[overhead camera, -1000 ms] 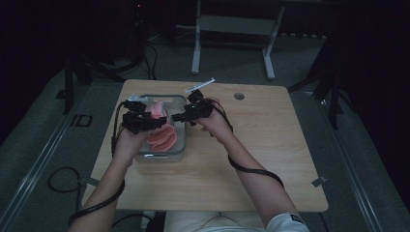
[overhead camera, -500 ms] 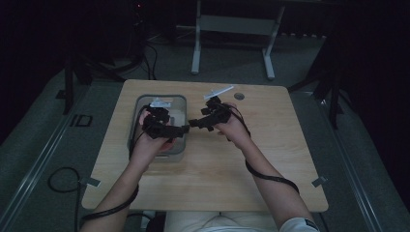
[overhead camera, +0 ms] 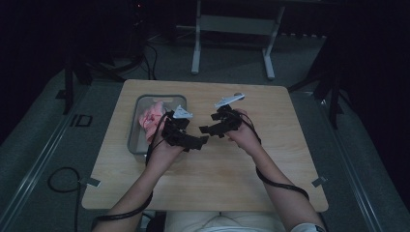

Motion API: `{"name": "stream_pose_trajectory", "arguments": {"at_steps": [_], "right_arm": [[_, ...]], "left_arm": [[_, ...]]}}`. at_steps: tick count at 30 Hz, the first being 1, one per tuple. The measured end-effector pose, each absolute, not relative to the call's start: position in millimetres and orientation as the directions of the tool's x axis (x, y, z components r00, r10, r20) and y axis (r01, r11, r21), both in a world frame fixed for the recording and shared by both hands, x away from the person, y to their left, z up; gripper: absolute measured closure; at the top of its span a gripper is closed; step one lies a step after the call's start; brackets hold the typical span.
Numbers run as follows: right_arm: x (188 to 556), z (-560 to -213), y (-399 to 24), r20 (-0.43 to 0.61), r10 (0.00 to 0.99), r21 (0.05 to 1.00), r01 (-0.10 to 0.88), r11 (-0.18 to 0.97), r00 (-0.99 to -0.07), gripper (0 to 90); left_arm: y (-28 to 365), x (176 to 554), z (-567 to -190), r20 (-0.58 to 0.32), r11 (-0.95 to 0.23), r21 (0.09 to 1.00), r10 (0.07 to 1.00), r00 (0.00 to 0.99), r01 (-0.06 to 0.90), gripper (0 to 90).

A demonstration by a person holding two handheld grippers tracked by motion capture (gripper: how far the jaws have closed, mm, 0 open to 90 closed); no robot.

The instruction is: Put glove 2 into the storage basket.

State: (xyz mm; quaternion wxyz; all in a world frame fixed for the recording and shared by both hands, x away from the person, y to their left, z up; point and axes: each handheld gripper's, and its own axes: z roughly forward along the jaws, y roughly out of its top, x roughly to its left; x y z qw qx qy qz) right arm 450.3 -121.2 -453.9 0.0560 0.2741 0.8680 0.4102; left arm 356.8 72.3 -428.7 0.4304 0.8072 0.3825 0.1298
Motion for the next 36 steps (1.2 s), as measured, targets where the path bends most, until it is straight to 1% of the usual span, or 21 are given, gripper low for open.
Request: {"name": "stream_pose_trajectory", "arguments": {"at_steps": [2,4,8,11,17,18,24,29,36], "right_arm": [[449.4,-455.7,-123.6,0.117,0.522,0.742,0.424,0.52,-0.845,17.5],[448.7,-457.9,-126.7,0.124,0.521,0.74,0.429,0.519,-0.845,17.4],[447.5,-464.0,-132.5,0.129,0.518,0.736,0.432,0.521,-0.846,17.3],[446.0,-469.5,-135.3,0.129,0.519,0.73,0.435,0.526,-0.845,17.3],[443.1,-478.3,-139.1,0.133,0.506,0.727,0.431,0.534,-0.852,17.0],[442.2,-480.9,-141.1,0.132,0.499,0.724,0.427,0.542,-0.856,17.0],[441.2,-486.4,-147.6,0.137,0.505,0.728,0.432,0.533,-0.852,17.0],[438.6,-492.8,-152.1,0.143,0.507,0.725,0.438,0.531,-0.85,17.0],[435.0,-504.7,-160.3,0.142,0.514,0.712,0.448,0.54,-0.846,17.0]], "left_arm": [[68.3,355.6,-431.1,-0.106,-0.349,0.792,0.73,0.676,0.501,1.1],[65.3,354.2,-433.9,-0.118,-0.342,0.794,0.724,0.68,0.502,1.1],[57.0,350.4,-439.5,-0.107,-0.364,0.789,0.711,0.695,0.494,1.1],[50.4,347.4,-443.1,-0.086,-0.388,0.787,0.701,0.708,0.48,1.1],[42.9,341.7,-448.6,-0.092,-0.39,0.79,0.687,0.721,0.473,1.1],[40.9,339.8,-450.7,-0.081,-0.398,0.791,0.685,0.724,0.465,1.1],[31.2,334.7,-462.7,-0.094,-0.412,0.781,0.665,0.741,0.469,1.1],[23.3,332.4,-474.5,-0.083,-0.446,0.762,0.652,0.754,0.47,1.1],[17.6,327.4,-489.6,-0.077,-0.46,0.757,0.643,0.762,0.465,1.2]]}}
